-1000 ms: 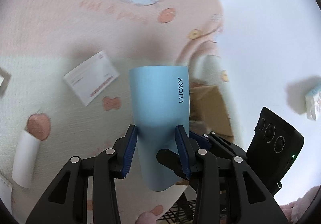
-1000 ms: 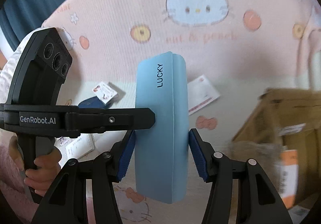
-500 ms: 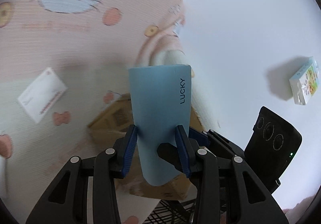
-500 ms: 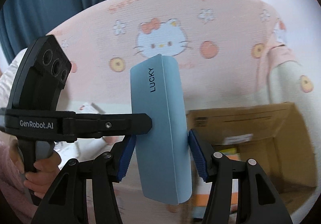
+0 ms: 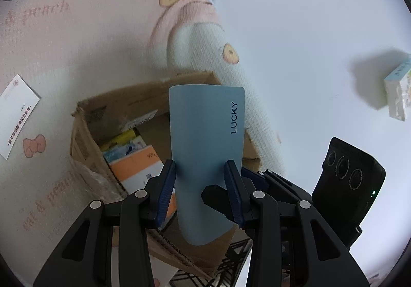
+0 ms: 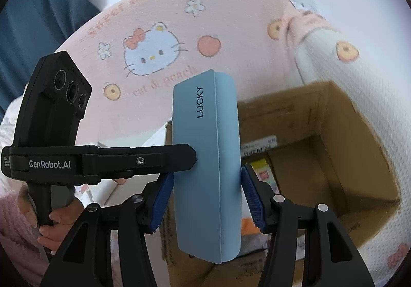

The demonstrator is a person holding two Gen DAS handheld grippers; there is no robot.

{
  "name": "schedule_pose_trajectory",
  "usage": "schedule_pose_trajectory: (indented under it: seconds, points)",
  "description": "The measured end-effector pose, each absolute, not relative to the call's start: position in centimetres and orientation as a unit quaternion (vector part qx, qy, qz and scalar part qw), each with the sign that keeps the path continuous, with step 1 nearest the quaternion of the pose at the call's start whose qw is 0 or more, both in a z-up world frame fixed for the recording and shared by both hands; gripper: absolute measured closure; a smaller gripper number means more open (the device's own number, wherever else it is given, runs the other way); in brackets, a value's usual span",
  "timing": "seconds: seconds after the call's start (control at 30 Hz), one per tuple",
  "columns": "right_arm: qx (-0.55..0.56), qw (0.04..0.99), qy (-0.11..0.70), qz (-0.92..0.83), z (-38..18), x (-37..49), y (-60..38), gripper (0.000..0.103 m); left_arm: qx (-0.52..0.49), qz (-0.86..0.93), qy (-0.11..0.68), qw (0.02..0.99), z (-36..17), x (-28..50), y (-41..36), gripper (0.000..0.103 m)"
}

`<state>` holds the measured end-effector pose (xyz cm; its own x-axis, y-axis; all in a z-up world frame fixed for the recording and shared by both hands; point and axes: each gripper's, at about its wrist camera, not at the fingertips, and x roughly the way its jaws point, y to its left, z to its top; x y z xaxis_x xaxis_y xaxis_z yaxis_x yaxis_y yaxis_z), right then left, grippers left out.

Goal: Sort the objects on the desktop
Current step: 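Carry the LUCKY case with both tools over the cardboard box, then lower the LUCKY case into the box and open both tools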

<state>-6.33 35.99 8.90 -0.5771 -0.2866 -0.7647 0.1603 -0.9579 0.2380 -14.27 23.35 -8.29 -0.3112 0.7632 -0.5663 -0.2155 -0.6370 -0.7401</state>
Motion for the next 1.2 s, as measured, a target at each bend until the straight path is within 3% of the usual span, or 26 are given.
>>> schedule_pose_trajectory:
  seconds: [0.37,0.57,0.8,1.2]
  points:
    - [0.507,0.152,-0.157,-0.834,3.6,-8.2,38.9,0.053,-0.57,0.739,-0.245,0.264,-11.4,-15.7,25.5,0.06]
    - [0.534,0.164,-0.173,-0.811,2.2,-9.6,39.8,0.053,-0.607,0.742,-0.168,0.228,-11.1,-16.7,28.1,0.06]
    - [0.566,0.178,-0.173,-0.786,1.2,-10.6,40.1,0.053,-0.653,0.718,-0.138,0.2,-11.7,-17.9,29.8,0.06]
    - [0.594,0.186,-0.138,-0.77,1.7,-11.3,40.1,0.052,-0.661,0.7,-0.189,0.192,-11.9,-18.2,28.7,0.06]
